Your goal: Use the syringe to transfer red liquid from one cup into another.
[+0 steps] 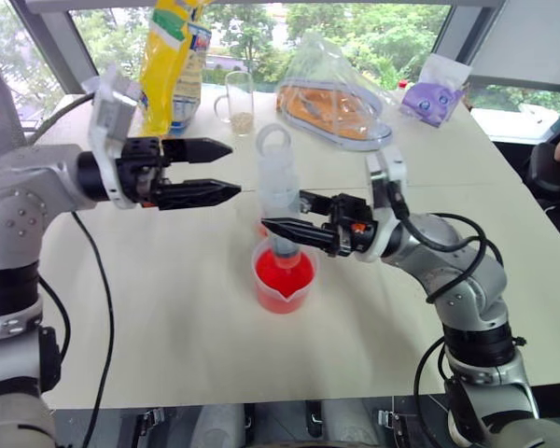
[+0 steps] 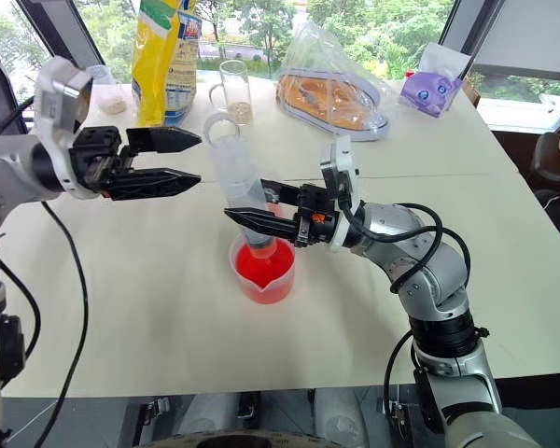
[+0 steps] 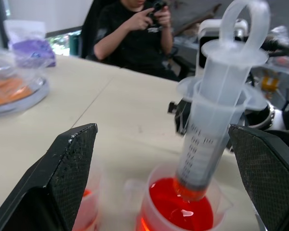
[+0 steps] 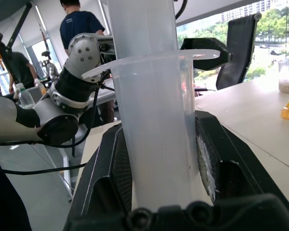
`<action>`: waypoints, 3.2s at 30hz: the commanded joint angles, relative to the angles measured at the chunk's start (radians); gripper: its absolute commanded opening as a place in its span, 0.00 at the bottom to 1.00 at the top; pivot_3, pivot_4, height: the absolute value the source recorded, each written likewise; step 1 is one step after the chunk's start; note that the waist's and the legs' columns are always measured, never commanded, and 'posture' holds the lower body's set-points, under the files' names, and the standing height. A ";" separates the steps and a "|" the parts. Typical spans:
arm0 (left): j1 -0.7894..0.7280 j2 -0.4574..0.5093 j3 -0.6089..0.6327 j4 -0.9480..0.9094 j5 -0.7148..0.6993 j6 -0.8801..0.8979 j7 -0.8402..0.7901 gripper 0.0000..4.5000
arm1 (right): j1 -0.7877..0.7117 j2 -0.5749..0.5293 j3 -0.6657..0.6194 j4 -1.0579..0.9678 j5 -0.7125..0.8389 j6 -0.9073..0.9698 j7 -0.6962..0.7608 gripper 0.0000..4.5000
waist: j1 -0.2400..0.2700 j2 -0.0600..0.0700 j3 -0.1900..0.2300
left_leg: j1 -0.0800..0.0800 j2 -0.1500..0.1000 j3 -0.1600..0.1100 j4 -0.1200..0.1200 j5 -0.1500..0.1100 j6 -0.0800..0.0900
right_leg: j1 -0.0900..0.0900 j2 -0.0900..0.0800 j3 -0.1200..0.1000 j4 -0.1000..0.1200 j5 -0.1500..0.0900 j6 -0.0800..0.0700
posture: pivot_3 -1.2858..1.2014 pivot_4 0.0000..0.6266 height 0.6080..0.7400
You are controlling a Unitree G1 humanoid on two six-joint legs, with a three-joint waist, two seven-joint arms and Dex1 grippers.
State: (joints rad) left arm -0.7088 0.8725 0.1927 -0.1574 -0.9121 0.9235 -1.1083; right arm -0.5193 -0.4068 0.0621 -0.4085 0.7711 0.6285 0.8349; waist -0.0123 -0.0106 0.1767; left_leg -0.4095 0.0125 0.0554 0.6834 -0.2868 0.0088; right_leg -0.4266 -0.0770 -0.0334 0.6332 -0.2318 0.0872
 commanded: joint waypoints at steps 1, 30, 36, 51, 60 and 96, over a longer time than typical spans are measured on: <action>0.024 0.034 0.064 -0.008 0.019 -0.040 0.010 0.99 | -0.086 0.000 -0.074 -0.005 0.073 0.025 -0.031 0.32 | 0.000 0.000 0.000 | 0.000 0.000 0.000 0.000 0.000 0.000 | 0.000 0.000 0.000 0.000 0.000 0.000 | 0.52 0.24 1.00; -0.201 -0.146 0.008 0.136 0.142 -0.207 0.238 0.99 | -0.528 0.236 -0.076 1.034 -0.338 -0.539 0.147 0.32 | -0.002 0.000 0.000 | -0.001 -0.001 0.000 -0.001 0.000 -0.001 | 0.000 -0.001 0.000 0.000 0.000 0.000 | 0.52 0.24 1.00; -0.366 -0.273 -0.080 0.325 0.260 -0.288 0.253 0.99 | -0.515 0.242 -0.077 1.032 -0.362 -0.550 0.151 0.32 | -0.004 0.000 0.000 | -0.001 -0.001 0.001 -0.001 0.001 -0.001 | 0.000 0.000 0.000 0.001 0.000 0.000 | 0.52 0.24 1.00; -0.455 -0.379 -0.118 0.532 0.380 -0.379 0.193 0.13 | -0.510 0.253 -0.080 1.031 -0.392 -0.560 0.155 0.32 | -0.006 0.001 0.000 | -0.001 0.000 0.002 -0.001 0.001 -0.001 | -0.001 -0.001 0.000 0.000 0.000 0.000 | 0.52 0.24 1.00; -0.422 -0.374 -0.154 0.494 0.404 -0.354 0.147 0.01 | -0.523 0.255 -0.087 1.019 -0.390 -0.551 0.157 0.32 | -0.006 0.001 0.000 | -0.001 0.000 0.002 -0.001 0.001 -0.001 | -0.001 -0.001 0.000 0.001 0.000 0.000 | 0.52 0.24 1.00; -0.252 -0.411 -0.195 0.323 0.415 -0.285 0.159 0.01 | -0.519 0.178 -0.137 0.833 -0.345 -0.371 0.157 0.32 | -0.003 0.001 0.000 | -0.001 0.000 0.002 -0.001 0.001 -0.001 | -0.001 -0.001 0.000 0.001 0.000 0.000 | 0.52 0.24 1.00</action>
State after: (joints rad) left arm -0.9884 0.4660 0.0432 0.1586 -0.4939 0.5852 -0.9234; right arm -0.9944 -0.2117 0.0059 0.5168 0.3686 0.2986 1.0213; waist -0.0155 -0.0100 0.1770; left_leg -0.4102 0.0122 0.0570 0.6828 -0.2863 0.0079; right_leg -0.4278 -0.0778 -0.0333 0.6339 -0.2315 0.0873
